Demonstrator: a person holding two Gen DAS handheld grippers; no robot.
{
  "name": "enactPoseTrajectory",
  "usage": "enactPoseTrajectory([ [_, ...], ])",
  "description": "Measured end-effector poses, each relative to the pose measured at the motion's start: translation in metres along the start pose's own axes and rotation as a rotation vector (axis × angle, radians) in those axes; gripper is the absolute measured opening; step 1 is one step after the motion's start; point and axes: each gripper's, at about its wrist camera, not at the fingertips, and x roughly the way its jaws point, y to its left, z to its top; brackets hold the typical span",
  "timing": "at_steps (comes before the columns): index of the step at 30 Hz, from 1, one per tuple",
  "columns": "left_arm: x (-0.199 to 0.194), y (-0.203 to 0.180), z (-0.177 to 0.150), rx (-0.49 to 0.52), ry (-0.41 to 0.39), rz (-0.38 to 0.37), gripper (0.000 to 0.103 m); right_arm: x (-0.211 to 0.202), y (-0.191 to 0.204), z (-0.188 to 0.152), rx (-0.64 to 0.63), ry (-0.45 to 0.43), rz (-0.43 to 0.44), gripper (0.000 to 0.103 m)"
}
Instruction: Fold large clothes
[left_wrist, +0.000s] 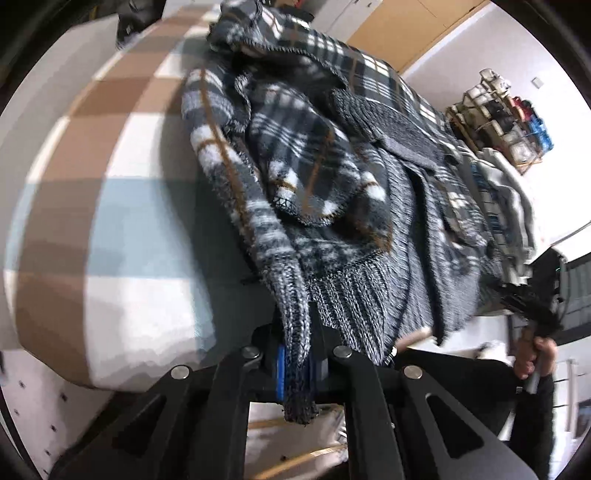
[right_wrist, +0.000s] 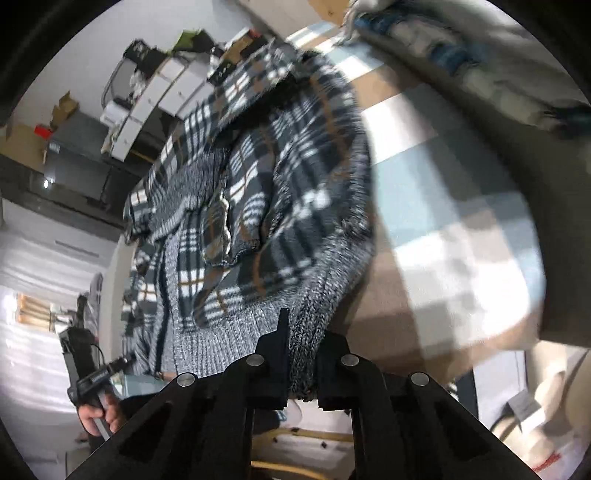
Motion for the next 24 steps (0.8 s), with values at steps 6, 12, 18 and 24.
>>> enactPoseTrajectory([
  [6, -0.022, 0.009, -0.013, -0.062, 0.008, -0.089, 0.003, -0.03, 0.0, -0.012, -0.002, -0.028, 0.07, 0.009],
  [12, -0.043, 0.015, -0.033, -0.056, 0.027, -0.124, 0.003, -0.052, 0.004, -0.037, -0.017, -0.014, 0.139, 0.009],
  [18, -0.061, 0.019, -0.023, -0.08, 0.032, -0.206, 0.003, -0.065, 0.006, -0.037, 0.018, -0.003, 0.215, 0.009],
  [24, -0.07, 0.006, 0.003, -0.027, 0.017, -0.195, 0.003, -0.061, 0.018, -0.009, 0.02, -0.012, 0.248, 0.009],
])
